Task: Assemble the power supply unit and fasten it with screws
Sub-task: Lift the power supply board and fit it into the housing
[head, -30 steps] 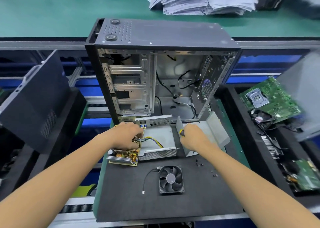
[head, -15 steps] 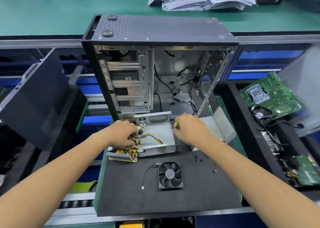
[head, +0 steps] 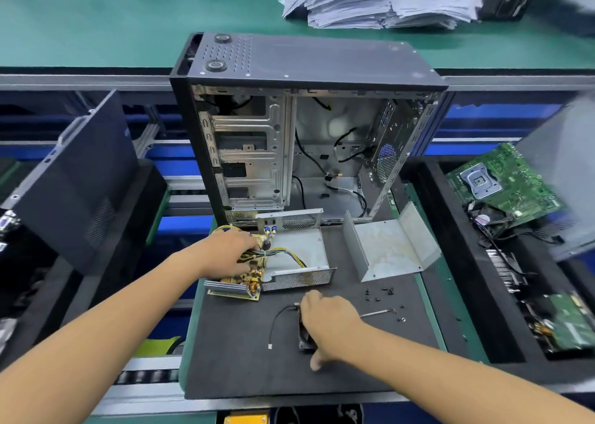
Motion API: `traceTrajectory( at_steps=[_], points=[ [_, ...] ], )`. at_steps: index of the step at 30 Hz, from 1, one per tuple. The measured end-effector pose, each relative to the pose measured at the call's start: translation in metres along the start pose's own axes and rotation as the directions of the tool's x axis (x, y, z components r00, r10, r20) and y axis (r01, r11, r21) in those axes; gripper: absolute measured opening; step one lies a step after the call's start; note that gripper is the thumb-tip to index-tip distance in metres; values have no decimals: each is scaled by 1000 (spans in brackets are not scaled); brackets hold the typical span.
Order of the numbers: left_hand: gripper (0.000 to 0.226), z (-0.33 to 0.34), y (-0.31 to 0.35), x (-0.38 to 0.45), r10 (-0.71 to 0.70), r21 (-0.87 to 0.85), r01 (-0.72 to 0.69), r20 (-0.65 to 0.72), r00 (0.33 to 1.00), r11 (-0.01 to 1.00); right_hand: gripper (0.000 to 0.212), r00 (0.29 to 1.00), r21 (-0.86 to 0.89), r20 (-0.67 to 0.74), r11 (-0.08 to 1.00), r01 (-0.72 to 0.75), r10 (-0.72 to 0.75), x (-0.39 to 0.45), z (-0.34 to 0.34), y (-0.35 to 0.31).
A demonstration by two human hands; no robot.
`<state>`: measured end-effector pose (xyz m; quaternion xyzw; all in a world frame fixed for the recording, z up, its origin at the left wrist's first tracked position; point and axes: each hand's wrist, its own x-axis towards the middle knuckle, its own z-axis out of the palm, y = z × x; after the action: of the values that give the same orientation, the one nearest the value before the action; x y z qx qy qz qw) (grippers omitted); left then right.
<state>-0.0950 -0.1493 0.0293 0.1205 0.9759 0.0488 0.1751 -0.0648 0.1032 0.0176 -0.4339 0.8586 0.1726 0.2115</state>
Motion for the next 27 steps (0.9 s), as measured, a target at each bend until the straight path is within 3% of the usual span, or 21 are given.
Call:
traceTrajectory(
  at_steps=[6,10,14,18,22,27],
  points=[
    [39,2,0,1,-3,26,2,26,1000,1000,64,999,67,12,997,29,-30,-10,-15,10],
    [36,-3,-1,2,-2,5,1,61,998,1000,61,996,260,23,962,78,-87,-35,-64,51],
    [29,-8,4,3,-6,-29,8,49,999,1000,69,994,379,-81,924,-41,77,-48,-104,130],
    [28,-11,14,4,5,-17,-4,46,999,1000,81,944,233,-23,920,-315,329,-28,-87,185],
    [27,-14,18,3,-5,-28,6,45,999,1000,75,932,202,121,911,-360,342,5,-44,196],
    [27,-15,17,0,-16,-46,18,59,998,999,93,920,153,171,912,-380,354,31,-18,196]
  ],
)
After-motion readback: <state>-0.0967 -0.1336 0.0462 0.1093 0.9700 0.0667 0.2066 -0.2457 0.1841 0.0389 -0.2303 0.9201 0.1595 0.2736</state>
